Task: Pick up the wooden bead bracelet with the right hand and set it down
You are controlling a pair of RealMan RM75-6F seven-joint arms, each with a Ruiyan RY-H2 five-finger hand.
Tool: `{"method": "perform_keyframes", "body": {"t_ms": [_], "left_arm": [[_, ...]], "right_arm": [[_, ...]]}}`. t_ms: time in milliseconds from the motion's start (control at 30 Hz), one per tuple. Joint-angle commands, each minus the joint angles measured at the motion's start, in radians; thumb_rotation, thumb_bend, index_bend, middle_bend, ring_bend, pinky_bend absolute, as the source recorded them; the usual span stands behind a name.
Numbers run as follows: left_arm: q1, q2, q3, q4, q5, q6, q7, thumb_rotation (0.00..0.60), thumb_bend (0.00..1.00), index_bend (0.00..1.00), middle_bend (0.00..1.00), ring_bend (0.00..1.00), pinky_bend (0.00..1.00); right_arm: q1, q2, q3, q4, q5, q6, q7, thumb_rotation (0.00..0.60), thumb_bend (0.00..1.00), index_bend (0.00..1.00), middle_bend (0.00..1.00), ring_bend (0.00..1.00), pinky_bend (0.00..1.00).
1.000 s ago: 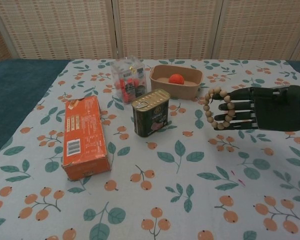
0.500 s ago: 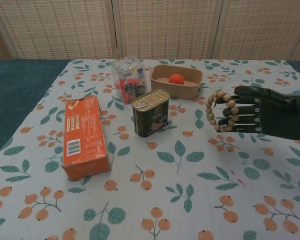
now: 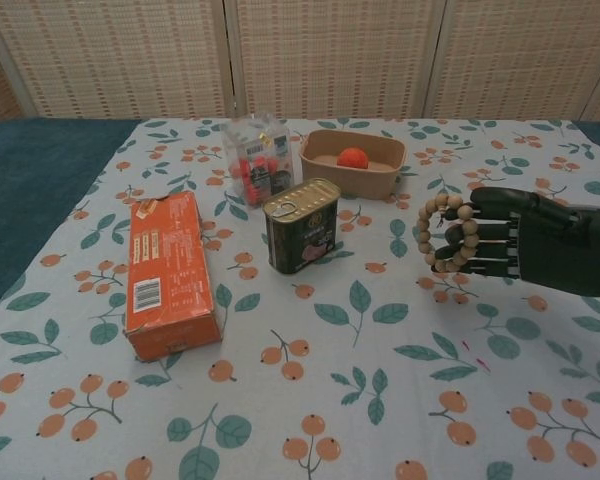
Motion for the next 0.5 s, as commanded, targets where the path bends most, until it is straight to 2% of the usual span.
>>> {"method": "perform_keyframes", "body": {"t_ms": [33, 100, 333, 500], "left_arm": [[0.000, 0.000, 0.000, 0.001, 0.001, 0.000, 0.000, 0.600, 0.39, 0.00, 0.00, 0.00, 0.14], [0.000, 0.000, 0.001, 0.000, 0.002, 0.000, 0.001, 0.600, 0.39, 0.00, 0.00, 0.00, 0.14], [0.001, 0.000, 0.002, 0.000, 0.005, 0.005, -0.001, 0.600, 0.39, 0.00, 0.00, 0.00, 0.14], [0.001, 0.001, 0.002, -0.001, 0.005, 0.004, 0.000, 0.600, 0.39, 0.00, 0.00, 0.00, 0.14]], "right_arm": [[0.000, 0.000, -0.003, 0.004, 0.009, -0.001, -0.012, 0.416, 0.34, 0.47, 0.50, 0.33, 0.17], [0.000, 0.002, -0.005, 0.005, 0.015, -0.002, -0.019, 0.416, 0.36, 0.48, 0.50, 0.33, 0.17], [-0.005, 0.002, -0.004, 0.002, 0.035, 0.005, -0.042, 0.430, 0.50, 0.50, 0.50, 0.33, 0.18], [-0.006, 0.007, -0.010, -0.004, 0.041, 0.010, -0.050, 0.441, 0.54, 0.50, 0.50, 0.33, 0.18]]}}
